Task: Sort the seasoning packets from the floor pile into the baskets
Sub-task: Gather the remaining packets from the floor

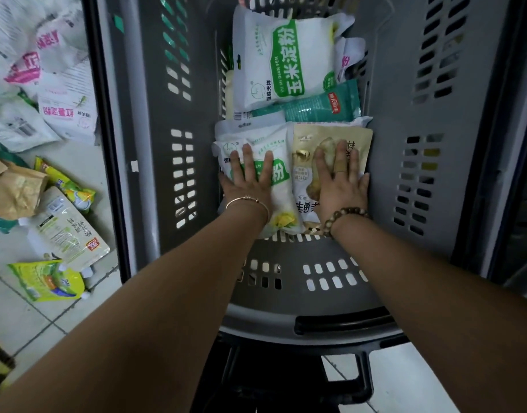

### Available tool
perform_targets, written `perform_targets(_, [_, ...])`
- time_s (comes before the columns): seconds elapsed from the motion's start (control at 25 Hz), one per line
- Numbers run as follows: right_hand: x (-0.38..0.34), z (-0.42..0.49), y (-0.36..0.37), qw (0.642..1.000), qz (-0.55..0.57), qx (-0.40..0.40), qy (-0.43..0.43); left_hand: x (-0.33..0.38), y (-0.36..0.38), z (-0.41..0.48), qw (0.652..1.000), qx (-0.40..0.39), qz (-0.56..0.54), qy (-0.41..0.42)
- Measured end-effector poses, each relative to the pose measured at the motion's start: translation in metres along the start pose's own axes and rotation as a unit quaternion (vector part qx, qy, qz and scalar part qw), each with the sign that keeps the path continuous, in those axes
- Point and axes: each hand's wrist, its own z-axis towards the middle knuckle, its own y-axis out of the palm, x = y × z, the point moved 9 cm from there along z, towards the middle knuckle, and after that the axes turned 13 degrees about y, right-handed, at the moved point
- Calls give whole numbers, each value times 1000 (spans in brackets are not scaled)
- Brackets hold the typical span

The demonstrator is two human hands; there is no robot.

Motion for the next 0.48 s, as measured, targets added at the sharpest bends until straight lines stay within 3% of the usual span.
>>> perform_targets(0.12, [-9,-11,-24,999,53,-3,-10,9,-26,-26,998,5,-58,32])
perform_targets(0.24, [-21,-33,-74,985,145,82,-46,23,-66,-71,983,102,-135,68])
perform_targets(0.36, [-30,-63,-110,974,190,105,-64,15,-98,-126,940,214,-251,88])
perform_targets(0.48, [-54,-109,-140,963,205,124,-120,-23,-108,-179,861,282,-417,77])
